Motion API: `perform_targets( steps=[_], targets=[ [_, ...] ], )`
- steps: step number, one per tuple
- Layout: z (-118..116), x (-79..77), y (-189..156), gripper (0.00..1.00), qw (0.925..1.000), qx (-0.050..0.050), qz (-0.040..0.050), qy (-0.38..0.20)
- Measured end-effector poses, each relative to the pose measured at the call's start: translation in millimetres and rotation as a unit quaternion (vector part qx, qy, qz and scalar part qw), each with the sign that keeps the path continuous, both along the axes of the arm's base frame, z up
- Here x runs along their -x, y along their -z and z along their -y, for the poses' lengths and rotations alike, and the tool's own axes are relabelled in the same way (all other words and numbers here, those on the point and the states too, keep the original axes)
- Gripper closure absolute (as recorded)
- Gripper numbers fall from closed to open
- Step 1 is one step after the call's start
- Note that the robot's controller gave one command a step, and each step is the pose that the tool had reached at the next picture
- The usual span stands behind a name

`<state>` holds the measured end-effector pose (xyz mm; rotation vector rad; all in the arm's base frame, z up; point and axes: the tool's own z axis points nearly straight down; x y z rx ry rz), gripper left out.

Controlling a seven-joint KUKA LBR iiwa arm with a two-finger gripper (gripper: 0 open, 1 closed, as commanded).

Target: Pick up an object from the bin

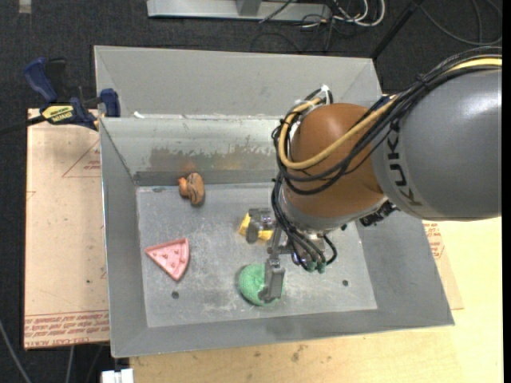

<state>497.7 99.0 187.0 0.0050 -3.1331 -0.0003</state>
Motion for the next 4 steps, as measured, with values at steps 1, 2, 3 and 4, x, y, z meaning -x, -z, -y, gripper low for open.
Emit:
perform_targets(
  steps=[1,2,3,4],
  targets=[
    [1,-1.8,-4,0.00,1.0000,-0.001,0.0042,0.002],
    [20,-2.6,47,0.00,0.9975,-0.001,0.0055,0.070],
    [44,9.2,55,0.00,0.9982,0.000,0.0028,0.059],
    [47,2.6,59,0.00,0.9904,0.000,0.0045,0.138]
  ],
)
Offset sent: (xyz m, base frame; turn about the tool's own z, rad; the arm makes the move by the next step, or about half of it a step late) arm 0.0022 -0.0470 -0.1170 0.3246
